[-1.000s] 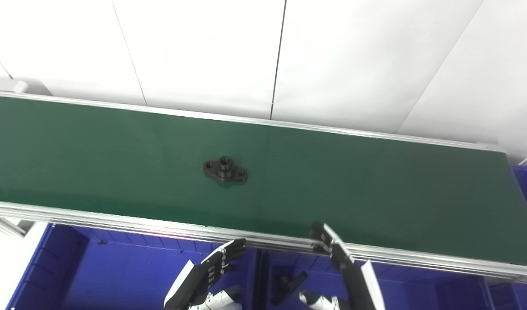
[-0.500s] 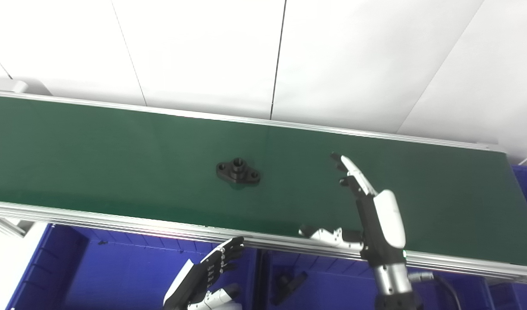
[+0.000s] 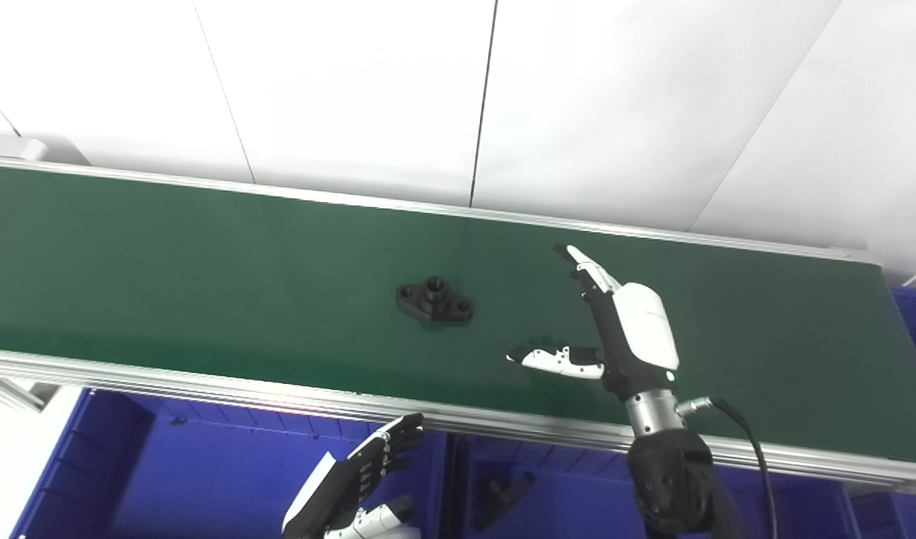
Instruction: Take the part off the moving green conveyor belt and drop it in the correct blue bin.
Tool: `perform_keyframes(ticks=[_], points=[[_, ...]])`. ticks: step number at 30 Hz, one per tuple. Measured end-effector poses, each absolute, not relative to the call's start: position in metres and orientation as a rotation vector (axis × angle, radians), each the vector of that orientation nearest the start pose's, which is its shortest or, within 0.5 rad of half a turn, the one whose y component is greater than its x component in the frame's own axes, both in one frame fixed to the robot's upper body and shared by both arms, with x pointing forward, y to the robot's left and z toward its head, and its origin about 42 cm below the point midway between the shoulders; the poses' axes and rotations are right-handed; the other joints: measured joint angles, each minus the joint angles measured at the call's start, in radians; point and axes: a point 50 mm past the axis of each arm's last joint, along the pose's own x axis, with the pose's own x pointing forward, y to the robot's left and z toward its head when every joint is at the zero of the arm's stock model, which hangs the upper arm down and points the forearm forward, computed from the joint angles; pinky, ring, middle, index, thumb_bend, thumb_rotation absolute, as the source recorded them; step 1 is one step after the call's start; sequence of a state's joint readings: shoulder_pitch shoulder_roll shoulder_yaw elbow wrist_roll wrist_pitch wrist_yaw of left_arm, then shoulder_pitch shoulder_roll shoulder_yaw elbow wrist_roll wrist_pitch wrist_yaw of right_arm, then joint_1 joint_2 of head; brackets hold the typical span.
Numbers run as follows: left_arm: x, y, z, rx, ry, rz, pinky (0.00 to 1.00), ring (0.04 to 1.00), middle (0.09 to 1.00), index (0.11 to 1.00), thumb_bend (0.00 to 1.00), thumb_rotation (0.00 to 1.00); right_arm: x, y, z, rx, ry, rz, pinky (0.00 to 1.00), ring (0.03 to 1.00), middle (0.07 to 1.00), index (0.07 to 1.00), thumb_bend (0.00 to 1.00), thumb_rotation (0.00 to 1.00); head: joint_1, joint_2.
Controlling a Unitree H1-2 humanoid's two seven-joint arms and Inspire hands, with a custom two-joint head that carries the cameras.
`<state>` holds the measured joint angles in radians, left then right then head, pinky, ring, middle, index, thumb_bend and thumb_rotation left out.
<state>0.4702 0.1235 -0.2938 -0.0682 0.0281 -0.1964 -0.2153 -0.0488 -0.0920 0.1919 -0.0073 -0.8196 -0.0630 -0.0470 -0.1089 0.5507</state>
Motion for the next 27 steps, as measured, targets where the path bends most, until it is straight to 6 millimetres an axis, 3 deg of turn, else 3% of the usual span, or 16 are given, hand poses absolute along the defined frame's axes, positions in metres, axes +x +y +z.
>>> perform_keyframes(ticks=[12,18,27], points=[[0.105,0.177,0.033,0.044,0.206,-0.438,0.84,0.898,0.899,0.903,0.8,0.67,0.336,-0.162,0.108,-1.057,-0.178,0.224,0.65,0.79,0.843,0.868,0.9,0.52,0.006,-0.005],[0.107,0.176,0.03,0.054,0.211,-0.445,0.8,0.874,0.882,0.892,0.8,0.67,0.342,-0.15,0.104,-1.14,-0.16,0.287,0.66,0.784,0.835,0.862,0.9,0.51,0.011,-0.006],[0.107,0.174,0.031,0.053,0.207,-0.446,0.82,0.88,0.887,0.889,0.8,0.67,0.344,-0.135,0.098,-1.216,-0.175,0.349,0.64,0.761,0.811,0.84,0.93,0.53,0.014,0.0]])
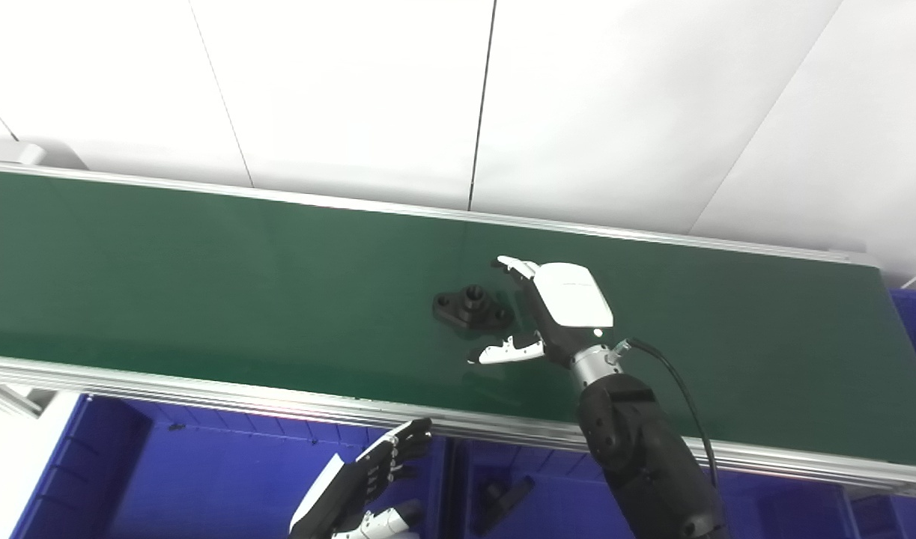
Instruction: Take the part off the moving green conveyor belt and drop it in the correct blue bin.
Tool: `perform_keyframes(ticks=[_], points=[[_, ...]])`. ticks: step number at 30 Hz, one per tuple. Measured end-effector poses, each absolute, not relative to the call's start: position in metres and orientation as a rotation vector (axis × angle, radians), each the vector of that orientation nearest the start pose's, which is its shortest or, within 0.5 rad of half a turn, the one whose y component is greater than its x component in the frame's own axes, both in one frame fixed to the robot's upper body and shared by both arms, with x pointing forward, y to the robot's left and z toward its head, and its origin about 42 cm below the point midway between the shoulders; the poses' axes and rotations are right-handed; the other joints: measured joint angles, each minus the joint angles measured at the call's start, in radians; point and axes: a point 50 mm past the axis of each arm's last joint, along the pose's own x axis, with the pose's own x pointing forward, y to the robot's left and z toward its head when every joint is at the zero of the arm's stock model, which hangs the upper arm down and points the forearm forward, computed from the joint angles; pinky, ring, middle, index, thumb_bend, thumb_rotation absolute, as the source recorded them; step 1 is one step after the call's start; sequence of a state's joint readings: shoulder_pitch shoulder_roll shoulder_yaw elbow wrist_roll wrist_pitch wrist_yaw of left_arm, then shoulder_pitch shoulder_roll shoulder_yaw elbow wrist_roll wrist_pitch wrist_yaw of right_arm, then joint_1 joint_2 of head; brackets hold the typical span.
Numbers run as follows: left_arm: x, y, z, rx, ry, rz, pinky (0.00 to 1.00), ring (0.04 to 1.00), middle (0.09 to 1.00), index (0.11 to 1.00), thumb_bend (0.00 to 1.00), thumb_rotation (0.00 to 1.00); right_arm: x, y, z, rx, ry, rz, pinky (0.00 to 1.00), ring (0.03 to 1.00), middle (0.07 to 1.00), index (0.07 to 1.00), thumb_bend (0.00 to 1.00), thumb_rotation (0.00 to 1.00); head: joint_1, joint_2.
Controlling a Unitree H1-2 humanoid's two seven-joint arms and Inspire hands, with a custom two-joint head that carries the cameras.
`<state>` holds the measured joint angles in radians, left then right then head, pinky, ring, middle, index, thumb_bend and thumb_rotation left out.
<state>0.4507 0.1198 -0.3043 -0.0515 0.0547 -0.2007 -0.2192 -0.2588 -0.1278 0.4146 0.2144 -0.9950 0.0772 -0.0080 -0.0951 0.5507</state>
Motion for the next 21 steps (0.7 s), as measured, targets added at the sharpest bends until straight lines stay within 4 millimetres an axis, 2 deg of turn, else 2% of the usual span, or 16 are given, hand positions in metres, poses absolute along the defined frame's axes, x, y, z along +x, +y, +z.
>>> perform_keyframes(ticks=[5,9,16,18,19,21], points=[[0.108,0.172,0.031,0.045,0.201,-0.443,0.82,0.88,0.887,0.892,0.8,0.68,0.343,-0.132,0.092,-1.233,-0.15,0.373,0.61,0.742,0.799,0.836,0.92,0.55,0.003,0.003],[0.107,0.17,0.031,0.052,0.2,-0.443,0.82,0.874,0.885,0.89,0.8,0.68,0.344,-0.133,0.091,-1.248,-0.135,0.356,0.55,0.667,0.751,0.806,0.9,0.55,0.005,0.005],[0.107,0.17,0.032,0.053,0.199,-0.443,0.82,0.878,0.892,0.897,0.78,0.7,0.355,-0.14,0.089,-1.285,-0.134,0.319,0.5,0.583,0.675,0.745,0.87,0.51,0.006,0.006],[0.106,0.17,0.032,0.054,0.201,-0.443,0.82,0.881,0.892,0.893,0.79,0.69,0.358,-0.143,0.088,-1.295,-0.13,0.314,0.4,0.509,0.638,0.719,0.79,0.45,0.006,0.006],[0.106,0.17,0.032,0.054,0.202,-0.443,0.82,0.881,0.892,0.892,0.79,0.69,0.359,-0.144,0.088,-1.298,-0.13,0.311,0.39,0.495,0.631,0.715,0.78,0.44,0.002,0.009],[0.105,0.171,0.032,0.051,0.204,-0.441,0.83,0.885,0.896,0.897,0.78,0.68,0.363,-0.146,0.085,-1.303,-0.129,0.292,0.25,0.328,0.443,0.589,0.59,0.25,-0.002,0.006]])
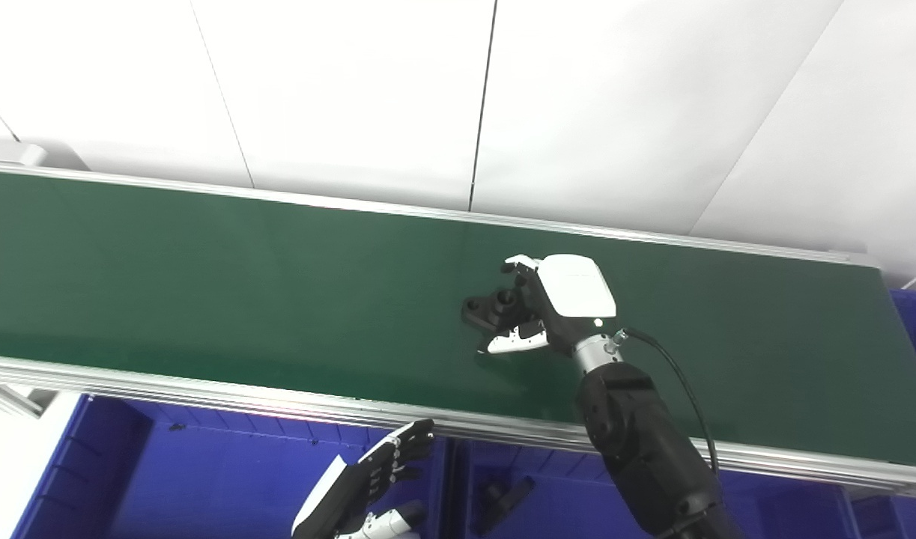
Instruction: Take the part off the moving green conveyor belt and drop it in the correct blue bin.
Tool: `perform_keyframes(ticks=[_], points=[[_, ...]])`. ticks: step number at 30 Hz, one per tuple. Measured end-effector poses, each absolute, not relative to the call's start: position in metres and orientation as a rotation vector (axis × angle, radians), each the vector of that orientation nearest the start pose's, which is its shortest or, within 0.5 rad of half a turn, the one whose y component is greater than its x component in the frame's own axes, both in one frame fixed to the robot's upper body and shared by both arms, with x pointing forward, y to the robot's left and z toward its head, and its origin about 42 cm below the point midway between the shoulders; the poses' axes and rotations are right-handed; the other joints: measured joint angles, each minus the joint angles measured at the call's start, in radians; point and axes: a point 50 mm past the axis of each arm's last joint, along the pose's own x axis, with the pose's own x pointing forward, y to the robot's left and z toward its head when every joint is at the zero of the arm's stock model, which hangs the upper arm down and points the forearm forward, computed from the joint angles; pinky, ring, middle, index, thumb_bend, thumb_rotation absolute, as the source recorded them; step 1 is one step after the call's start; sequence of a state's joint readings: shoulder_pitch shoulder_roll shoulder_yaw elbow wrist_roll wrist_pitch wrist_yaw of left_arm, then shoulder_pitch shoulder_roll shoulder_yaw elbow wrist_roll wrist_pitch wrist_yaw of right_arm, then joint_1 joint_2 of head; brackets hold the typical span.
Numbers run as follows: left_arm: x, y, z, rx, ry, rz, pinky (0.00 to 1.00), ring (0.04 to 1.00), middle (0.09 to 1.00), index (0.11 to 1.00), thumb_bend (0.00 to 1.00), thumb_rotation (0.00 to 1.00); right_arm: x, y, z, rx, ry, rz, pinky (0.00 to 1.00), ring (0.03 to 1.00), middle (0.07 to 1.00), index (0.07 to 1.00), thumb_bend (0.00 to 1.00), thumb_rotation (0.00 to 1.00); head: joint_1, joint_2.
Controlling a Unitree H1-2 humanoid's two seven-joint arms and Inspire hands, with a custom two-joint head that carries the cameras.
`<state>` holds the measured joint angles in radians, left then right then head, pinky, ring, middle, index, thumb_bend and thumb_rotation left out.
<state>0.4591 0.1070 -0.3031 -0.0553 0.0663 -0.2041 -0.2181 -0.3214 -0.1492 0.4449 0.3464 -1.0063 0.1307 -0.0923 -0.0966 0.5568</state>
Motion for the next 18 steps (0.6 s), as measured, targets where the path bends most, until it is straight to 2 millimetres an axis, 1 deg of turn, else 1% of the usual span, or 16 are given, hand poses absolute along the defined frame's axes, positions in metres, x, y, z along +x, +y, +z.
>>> perform_keyframes(ticks=[2,3,5,8,11,13,17,18], points=[[0.1049,0.1707,0.0315,0.05,0.204,-0.441,0.83,0.885,0.898,0.898,0.76,0.68,0.3676,-0.1487,0.0799,-1.303,-0.122,0.271,0.2,0.27,0.37,0.52,0.53,0.18,-0.003,0.005],[0.1044,0.1708,0.0314,0.05,0.205,-0.44,0.83,0.882,0.895,0.898,0.77,0.68,0.3691,-0.1497,0.0785,-1.295,-0.114,0.268,0.19,0.261,0.363,0.502,0.51,0.16,-0.008,0.006],[0.1031,0.171,0.0313,0.051,0.209,-0.439,0.83,0.883,0.89,0.896,0.77,0.69,0.368,-0.1493,0.0781,-1.276,-0.111,0.269,0.17,0.243,0.342,0.493,0.5,0.14,-0.008,0.006],[0.1035,0.171,0.0335,0.051,0.204,-0.439,0.83,0.886,0.89,0.899,0.77,0.7,0.3669,-0.1485,0.0783,-1.262,-0.12,0.255,0.15,0.209,0.293,0.481,0.5,0.14,-0.008,0.017],[0.1048,0.1711,0.038,0.051,0.19,-0.436,0.83,0.89,0.894,0.9,0.78,0.7,0.3673,-0.1528,0.0779,-1.264,-0.12,0.244,0.14,0.197,0.283,0.481,0.5,0.13,-0.008,0.018],[0.1049,0.1712,0.0378,0.051,0.195,-0.436,0.83,0.891,0.895,0.902,0.78,0.7,0.3672,-0.153,0.0781,-1.262,-0.123,0.238,0.16,0.224,0.312,0.481,0.5,0.14,-0.009,0.02],[0.1049,0.1723,0.0381,0.054,0.198,-0.437,0.82,0.889,0.896,0.905,0.78,0.7,0.3646,-0.1533,0.0783,-1.264,-0.11,0.226,0.16,0.217,0.301,0.483,0.5,0.14,-0.014,0.031],[0.1049,0.1726,0.0386,0.054,0.197,-0.437,0.83,0.891,0.895,0.903,0.78,0.7,0.3633,-0.1531,0.0779,-1.264,-0.105,0.223,0.15,0.211,0.291,0.479,0.51,0.14,-0.017,0.037]])
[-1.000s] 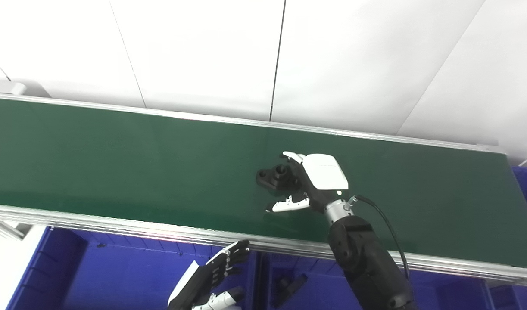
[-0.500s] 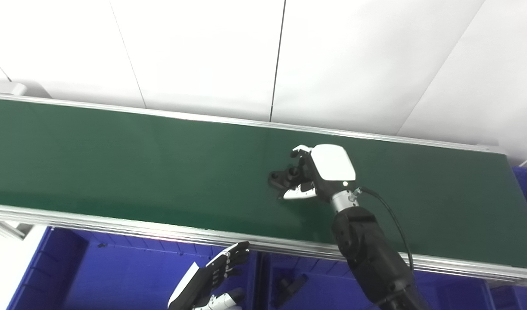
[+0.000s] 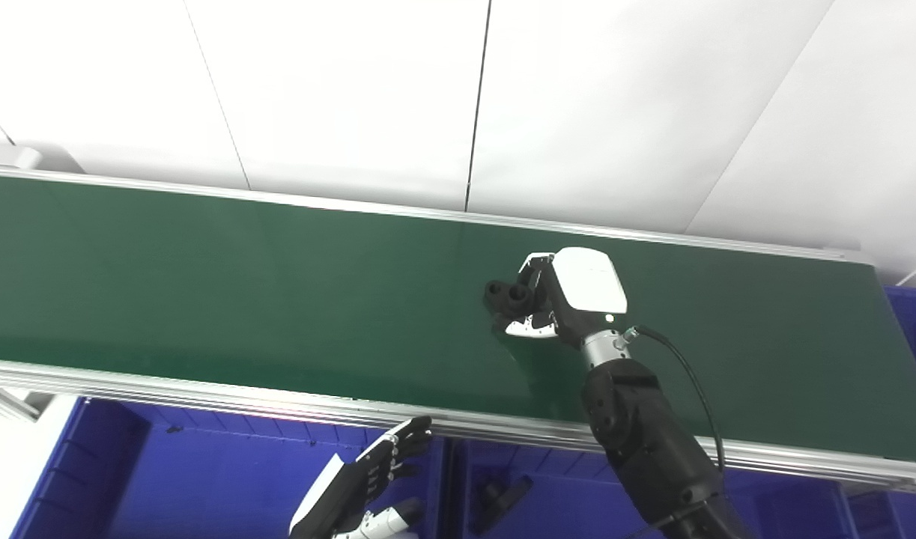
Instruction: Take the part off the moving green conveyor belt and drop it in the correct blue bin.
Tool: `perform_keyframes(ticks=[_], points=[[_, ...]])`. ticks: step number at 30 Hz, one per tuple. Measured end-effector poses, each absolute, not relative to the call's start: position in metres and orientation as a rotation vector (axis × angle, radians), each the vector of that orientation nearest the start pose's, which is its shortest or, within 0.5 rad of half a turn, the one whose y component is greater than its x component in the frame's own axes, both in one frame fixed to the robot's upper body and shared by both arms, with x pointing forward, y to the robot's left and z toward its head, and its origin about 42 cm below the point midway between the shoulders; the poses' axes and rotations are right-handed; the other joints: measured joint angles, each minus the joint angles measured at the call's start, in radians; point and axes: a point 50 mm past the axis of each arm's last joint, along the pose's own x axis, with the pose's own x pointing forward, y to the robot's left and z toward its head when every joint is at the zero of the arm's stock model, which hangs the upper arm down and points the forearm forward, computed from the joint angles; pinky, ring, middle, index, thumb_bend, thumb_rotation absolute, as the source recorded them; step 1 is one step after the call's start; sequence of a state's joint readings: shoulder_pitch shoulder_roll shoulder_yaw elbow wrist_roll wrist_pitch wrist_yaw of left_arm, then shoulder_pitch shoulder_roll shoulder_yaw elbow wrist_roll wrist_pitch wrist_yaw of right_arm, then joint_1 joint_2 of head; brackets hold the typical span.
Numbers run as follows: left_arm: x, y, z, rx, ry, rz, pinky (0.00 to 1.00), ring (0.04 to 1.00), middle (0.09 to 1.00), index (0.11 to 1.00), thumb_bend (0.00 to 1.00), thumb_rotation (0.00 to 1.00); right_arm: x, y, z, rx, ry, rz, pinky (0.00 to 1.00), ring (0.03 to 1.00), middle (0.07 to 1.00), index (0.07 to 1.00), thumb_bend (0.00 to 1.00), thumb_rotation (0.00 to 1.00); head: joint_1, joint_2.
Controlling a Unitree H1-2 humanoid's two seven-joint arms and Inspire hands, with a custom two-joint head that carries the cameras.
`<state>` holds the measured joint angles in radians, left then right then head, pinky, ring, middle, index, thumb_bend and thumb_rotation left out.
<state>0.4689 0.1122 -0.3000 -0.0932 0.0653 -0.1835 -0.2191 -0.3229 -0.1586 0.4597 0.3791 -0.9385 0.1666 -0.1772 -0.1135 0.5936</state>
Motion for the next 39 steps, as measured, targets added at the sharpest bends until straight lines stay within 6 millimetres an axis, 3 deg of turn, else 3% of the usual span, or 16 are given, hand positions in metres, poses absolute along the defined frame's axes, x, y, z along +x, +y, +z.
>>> perform_keyframes(ticks=[5,7,11,14,19,23,28,30,32,33,39], points=[[0.104,0.173,0.039,0.041,0.198,-0.434,0.86,0.898,0.897,0.91,0.78,0.7,0.359,-0.153,0.078,-1.269,-0.101,0.219,0.16,0.219,0.303,0.483,0.51,0.14,0.0,0.0],[0.104,0.174,0.039,0.043,0.199,-0.434,0.86,0.896,0.896,0.911,0.78,0.71,0.356,-0.154,0.077,-1.267,-0.1,0.222,0.18,0.253,0.353,0.488,0.5,0.14,-0.008,0.005],[0.104,0.175,0.039,0.048,0.2,-0.437,0.84,0.891,0.893,0.91,0.77,0.7,0.351,-0.155,0.08,-1.255,-0.112,0.222,0.16,0.223,0.306,0.483,0.5,0.14,-0.014,0.011],[0.104,0.175,0.039,0.047,0.2,-0.438,0.86,0.9,0.895,0.918,0.77,0.72,0.342,-0.155,0.082,-1.225,-0.113,0.225,0.19,0.257,0.342,0.489,0.5,0.14,-0.023,0.018],[0.104,0.175,0.042,0.046,0.189,-0.437,0.89,0.909,0.896,0.919,0.77,0.73,0.319,-0.159,0.086,-1.136,-0.091,0.219,0.18,0.239,0.329,0.489,0.5,0.14,-0.04,0.029],[0.105,0.176,0.044,0.039,0.192,-0.434,0.92,0.924,0.907,0.93,0.77,0.73,0.315,-0.164,0.1,-1.111,-0.113,0.196,0.17,0.231,0.32,0.488,0.5,0.13,-0.06,0.048],[0.106,0.178,0.045,0.032,0.206,-0.428,0.95,0.931,0.903,0.933,0.77,0.75,0.309,-0.169,0.142,-1.075,-0.192,0.139,0.15,0.205,0.291,0.488,0.5,0.13,-0.083,0.078],[0.107,0.179,0.05,0.033,0.194,-0.424,0.96,0.935,0.906,0.936,0.75,0.75,0.298,-0.17,0.159,-1.065,-0.235,0.124,0.15,0.213,0.301,0.487,0.5,0.13,-0.106,0.104],[0.109,0.18,0.056,0.029,0.174,-0.419,0.96,0.934,0.904,0.936,0.74,0.74,0.284,-0.17,0.168,-1.067,-0.254,0.129,0.16,0.22,0.309,0.487,0.5,0.14,-0.106,0.104],[0.11,0.18,0.058,0.023,0.168,-0.416,0.96,0.934,0.904,0.936,0.73,0.74,0.276,-0.172,0.17,-1.067,-0.252,0.134,0.16,0.223,0.311,0.487,0.51,0.14,-0.123,0.129],[0.106,0.188,0.067,0.027,0.165,-0.397,0.98,0.946,0.92,0.95,0.7,0.78,0.222,-0.191,0.181,-1.057,-0.174,0.17,0.16,0.215,0.299,0.485,0.5,0.14,-0.169,0.18]])
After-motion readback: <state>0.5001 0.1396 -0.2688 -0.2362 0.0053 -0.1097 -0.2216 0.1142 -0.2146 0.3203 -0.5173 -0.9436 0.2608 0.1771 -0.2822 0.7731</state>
